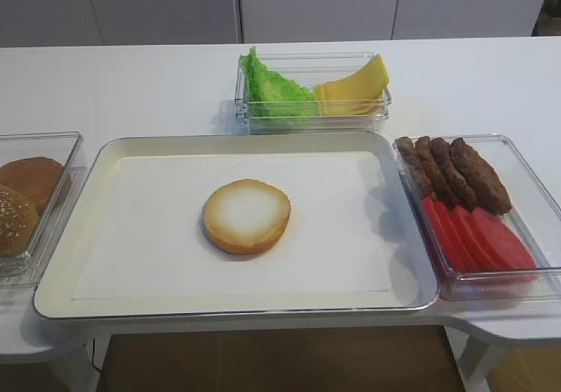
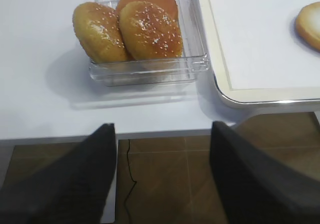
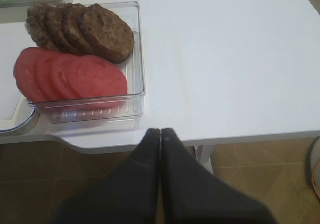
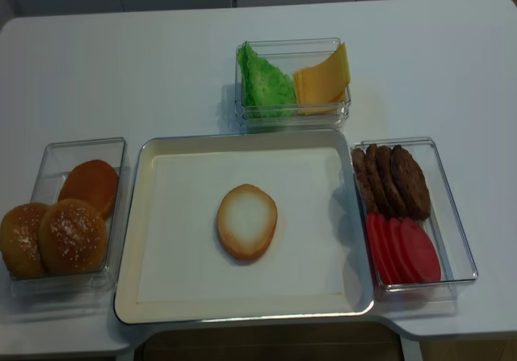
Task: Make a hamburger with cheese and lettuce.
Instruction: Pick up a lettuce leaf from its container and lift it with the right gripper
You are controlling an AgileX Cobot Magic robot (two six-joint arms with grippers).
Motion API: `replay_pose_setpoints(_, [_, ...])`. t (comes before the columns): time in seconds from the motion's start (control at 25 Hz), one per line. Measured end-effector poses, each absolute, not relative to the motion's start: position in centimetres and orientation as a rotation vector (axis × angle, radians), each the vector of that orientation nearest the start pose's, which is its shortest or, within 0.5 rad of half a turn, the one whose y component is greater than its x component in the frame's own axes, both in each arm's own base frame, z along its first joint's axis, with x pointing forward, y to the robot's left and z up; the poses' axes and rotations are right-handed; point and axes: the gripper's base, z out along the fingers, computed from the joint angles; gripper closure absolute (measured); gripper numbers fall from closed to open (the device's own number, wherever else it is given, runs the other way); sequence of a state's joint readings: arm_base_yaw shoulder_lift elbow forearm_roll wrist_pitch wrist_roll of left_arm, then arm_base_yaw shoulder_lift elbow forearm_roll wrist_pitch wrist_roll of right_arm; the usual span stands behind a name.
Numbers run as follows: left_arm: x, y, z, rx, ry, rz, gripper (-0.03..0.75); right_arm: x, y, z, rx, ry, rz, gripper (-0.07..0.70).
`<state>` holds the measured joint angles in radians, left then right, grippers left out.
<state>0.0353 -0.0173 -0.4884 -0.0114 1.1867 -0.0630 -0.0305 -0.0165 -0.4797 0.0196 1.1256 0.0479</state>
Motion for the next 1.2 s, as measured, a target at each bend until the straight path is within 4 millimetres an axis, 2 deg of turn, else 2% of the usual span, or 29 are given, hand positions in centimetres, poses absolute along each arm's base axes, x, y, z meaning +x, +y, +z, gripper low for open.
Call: replay_pose_setpoints(1.2, [-1.19,-0.14,26.41,-0.105,2.162,-0.030,0.277,-0.79,0.19,26.64,0.081,2.111,0.034,0.636])
